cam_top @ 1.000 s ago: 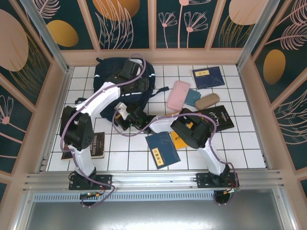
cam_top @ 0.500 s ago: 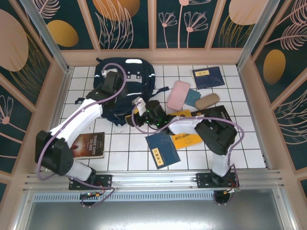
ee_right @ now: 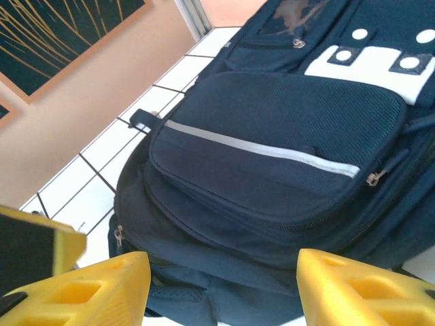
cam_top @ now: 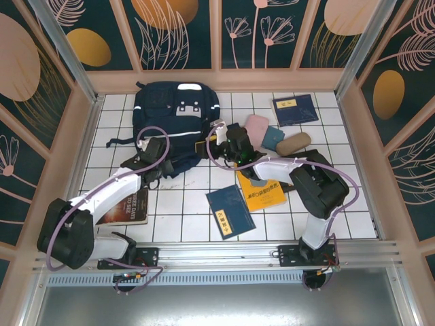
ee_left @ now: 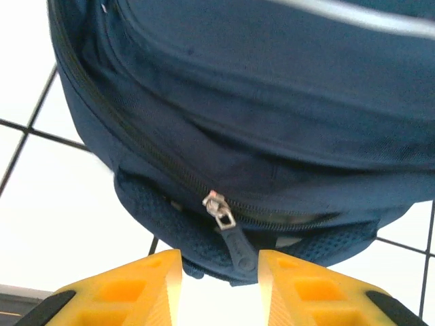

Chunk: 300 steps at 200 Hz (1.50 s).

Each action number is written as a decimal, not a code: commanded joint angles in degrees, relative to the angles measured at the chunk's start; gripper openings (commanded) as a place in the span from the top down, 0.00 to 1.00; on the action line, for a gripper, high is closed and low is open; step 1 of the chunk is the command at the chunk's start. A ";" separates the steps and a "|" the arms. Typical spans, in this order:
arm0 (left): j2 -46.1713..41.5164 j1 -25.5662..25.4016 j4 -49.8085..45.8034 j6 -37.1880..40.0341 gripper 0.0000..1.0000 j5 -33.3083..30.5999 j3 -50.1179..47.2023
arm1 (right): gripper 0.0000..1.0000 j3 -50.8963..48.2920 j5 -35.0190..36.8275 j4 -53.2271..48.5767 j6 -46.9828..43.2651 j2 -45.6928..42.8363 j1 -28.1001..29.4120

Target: Pack the student bag

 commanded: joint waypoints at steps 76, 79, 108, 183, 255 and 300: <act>9.97 0.03 7.45 -0.69 0.59 2.14 0.08 | 0.41 2.90 -2.72 -0.81 1.82 3.11 0.65; 10.05 -0.01 7.38 -0.64 0.60 1.73 0.10 | 0.41 3.13 -2.79 -1.06 1.89 3.20 0.65; 9.39 -0.02 5.47 0.27 0.80 -2.09 0.43 | 0.41 5.83 -2.90 -3.16 1.52 4.81 1.17; 6.19 -0.02 3.93 1.59 1.00 -2.48 -0.42 | 0.43 20.92 2.57 -19.45 3.21 15.14 0.94; 5.58 -0.02 5.92 1.92 1.00 -0.62 -1.74 | 0.41 29.74 8.29 -27.66 12.90 21.56 -1.88; 6.18 -0.02 6.74 2.14 1.00 -0.03 -2.03 | 0.41 33.71 10.51 -30.94 16.81 24.19 -2.52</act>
